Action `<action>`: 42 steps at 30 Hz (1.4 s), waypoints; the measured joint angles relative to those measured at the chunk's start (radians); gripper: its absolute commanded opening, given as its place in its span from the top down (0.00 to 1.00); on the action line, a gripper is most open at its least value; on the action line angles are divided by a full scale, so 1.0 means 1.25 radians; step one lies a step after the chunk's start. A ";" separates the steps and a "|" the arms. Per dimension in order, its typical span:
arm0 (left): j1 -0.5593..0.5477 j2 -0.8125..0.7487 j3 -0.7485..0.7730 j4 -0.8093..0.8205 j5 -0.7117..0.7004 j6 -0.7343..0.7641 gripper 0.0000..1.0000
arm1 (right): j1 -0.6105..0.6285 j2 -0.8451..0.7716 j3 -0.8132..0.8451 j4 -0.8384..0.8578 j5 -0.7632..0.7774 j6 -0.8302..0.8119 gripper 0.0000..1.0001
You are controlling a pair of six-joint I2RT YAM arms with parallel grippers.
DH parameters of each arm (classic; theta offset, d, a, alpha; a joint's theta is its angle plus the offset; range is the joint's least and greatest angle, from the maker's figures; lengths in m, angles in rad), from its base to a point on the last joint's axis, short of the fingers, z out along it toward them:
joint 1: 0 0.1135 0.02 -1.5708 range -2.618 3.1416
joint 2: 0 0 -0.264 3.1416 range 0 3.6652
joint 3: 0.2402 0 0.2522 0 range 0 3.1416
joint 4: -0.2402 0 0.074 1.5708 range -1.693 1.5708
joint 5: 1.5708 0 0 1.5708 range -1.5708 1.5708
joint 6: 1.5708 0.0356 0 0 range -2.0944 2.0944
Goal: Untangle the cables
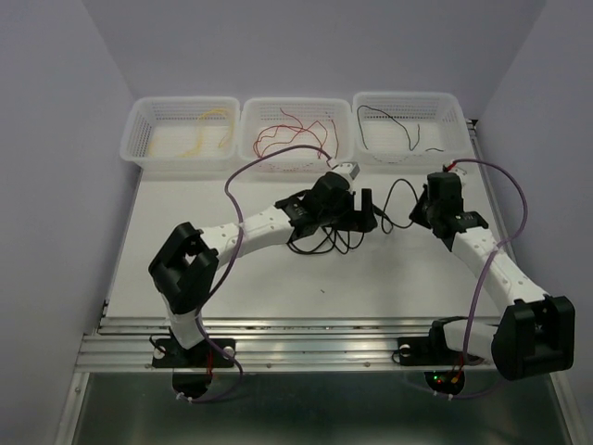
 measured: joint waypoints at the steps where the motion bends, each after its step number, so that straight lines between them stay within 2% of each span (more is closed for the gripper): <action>1: 0.002 -0.001 0.000 -0.003 -0.004 0.002 0.01 | 0.000 0.000 0.005 -0.005 0.015 0.000 0.99; 8: 0.011 -0.066 -0.002 -0.103 -0.085 0.029 0.01 | -0.010 0.000 0.074 -0.055 0.117 -0.012 0.99; 12: 0.010 -0.217 -0.050 -0.139 -0.141 0.038 0.01 | -0.042 0.000 0.158 -0.072 0.153 -0.029 0.99; 16: 0.017 -0.382 -0.148 -0.148 -0.186 0.029 0.01 | -0.059 0.001 0.254 -0.081 0.167 -0.057 0.99; 20: 0.052 -0.456 -0.232 -0.170 -0.204 0.005 0.01 | -0.059 0.022 0.386 -0.089 0.143 -0.087 0.99; 25: 0.170 -0.440 -0.315 -0.168 -0.182 -0.016 0.01 | -0.059 0.094 0.603 -0.096 0.102 -0.129 0.99; 28: 0.213 -0.385 -0.323 -0.161 -0.176 -0.020 0.01 | -0.059 0.152 0.740 -0.108 0.077 -0.153 0.99; 35: 0.226 -0.254 -0.323 -0.122 -0.147 -0.020 0.01 | -0.059 0.320 1.120 -0.151 0.031 -0.184 0.99; 39: 0.227 -0.194 -0.323 -0.100 -0.138 -0.017 0.07 | -0.059 0.369 1.252 -0.153 -0.020 -0.183 0.99; 40: 0.227 -0.176 -0.321 -0.096 -0.136 -0.016 0.13 | -0.059 0.373 1.266 -0.150 -0.028 -0.183 0.99; 42: 0.227 -0.135 -0.315 -0.088 -0.136 -0.011 0.15 | -0.059 0.376 1.276 -0.125 -0.041 -0.183 0.99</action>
